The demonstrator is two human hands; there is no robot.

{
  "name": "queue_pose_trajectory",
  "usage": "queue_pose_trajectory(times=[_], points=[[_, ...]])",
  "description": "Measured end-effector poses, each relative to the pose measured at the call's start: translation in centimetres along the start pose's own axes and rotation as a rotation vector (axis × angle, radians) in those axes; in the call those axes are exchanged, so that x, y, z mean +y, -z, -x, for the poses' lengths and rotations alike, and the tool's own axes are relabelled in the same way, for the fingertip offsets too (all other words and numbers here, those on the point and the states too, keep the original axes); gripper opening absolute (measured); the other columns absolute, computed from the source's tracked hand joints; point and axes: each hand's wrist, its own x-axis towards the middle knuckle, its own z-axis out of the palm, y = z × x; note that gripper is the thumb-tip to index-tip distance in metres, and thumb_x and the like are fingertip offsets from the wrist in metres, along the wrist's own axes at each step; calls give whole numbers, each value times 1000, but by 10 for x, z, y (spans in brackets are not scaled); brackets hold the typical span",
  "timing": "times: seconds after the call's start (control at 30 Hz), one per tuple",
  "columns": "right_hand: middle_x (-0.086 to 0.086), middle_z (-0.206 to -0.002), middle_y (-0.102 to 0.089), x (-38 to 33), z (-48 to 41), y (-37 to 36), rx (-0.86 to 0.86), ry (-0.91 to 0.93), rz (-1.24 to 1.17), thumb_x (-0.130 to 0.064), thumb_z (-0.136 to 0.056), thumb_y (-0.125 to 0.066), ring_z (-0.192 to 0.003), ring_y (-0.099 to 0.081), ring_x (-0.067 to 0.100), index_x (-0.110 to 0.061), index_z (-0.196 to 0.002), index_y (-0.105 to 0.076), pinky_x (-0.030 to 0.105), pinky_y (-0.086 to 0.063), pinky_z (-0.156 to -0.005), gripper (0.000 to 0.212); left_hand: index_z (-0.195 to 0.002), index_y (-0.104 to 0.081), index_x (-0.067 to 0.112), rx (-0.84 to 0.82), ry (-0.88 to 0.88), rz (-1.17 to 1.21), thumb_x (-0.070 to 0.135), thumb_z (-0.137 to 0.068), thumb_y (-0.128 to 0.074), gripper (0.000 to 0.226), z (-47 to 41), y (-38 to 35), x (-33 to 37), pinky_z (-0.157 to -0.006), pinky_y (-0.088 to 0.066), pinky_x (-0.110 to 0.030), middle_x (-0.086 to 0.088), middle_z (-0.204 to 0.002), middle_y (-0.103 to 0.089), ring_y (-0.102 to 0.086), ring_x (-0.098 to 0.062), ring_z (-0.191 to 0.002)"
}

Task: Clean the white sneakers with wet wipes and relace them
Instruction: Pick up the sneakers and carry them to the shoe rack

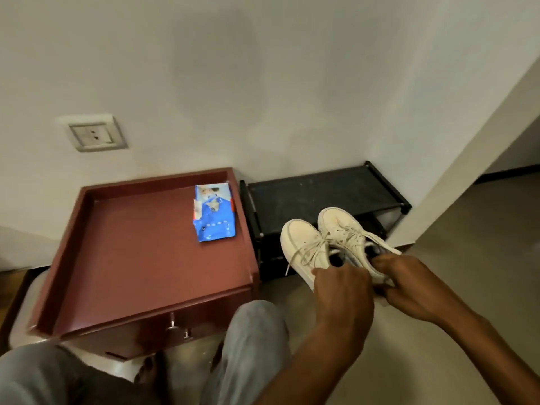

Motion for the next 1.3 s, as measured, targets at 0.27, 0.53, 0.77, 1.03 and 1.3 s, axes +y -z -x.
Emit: queue_pose_trajectory(times=[0.27,0.53,0.77,1.03,1.3], points=[[-9,-105,-71,98,-28,-75,-77,-153,-104,-15,-75,-75,-95,-66,12,-26,-98,-74,13,-42,-75,25,-113,-69,9,-141,-87,-6,17,-103,-51,23,-67,-96,10,-68,-39,-36,-10,-102,-72,-71,-31,-90],[-7,-107,-72,147,-83,-140,-33,-183,-184,-10,-76,-73,-97,-67,14,-20,-105,-75,22,-51,-81,31,-118,-68,10,-220,-66,-98,17,-104,-50,23,-130,-164,-10,-95,-52,-45,-11,-106,-73,-69,-31,-100],[-5,-104,-71,164,-172,-162,8,-137,-215,-8,-79,-71,-93,-65,13,-20,-103,-75,17,-46,-76,27,-115,-68,11,-185,-18,-136,15,-103,-53,19,-199,-186,-49,-98,-51,-44,-8,-104,-72,-68,-28,-98],[2,-106,-71,178,-250,-178,58,-120,-199,-5,-79,-73,-98,-66,22,-14,-96,-75,26,-44,-79,19,-111,-69,18,-82,-106,-148,14,-103,-49,22,-266,-208,-94,-66,-40,-31,-3,-103,-72,-71,-24,-93],[10,-118,-67,189,-294,-194,70,-164,-149,-4,-85,-69,-108,-63,28,-9,-112,-68,30,-46,-88,27,-101,-73,17,-25,-47,-111,10,-99,-53,21,-298,-237,-105,-59,-41,-31,-1,-71,-51,-68,-21,-78]])
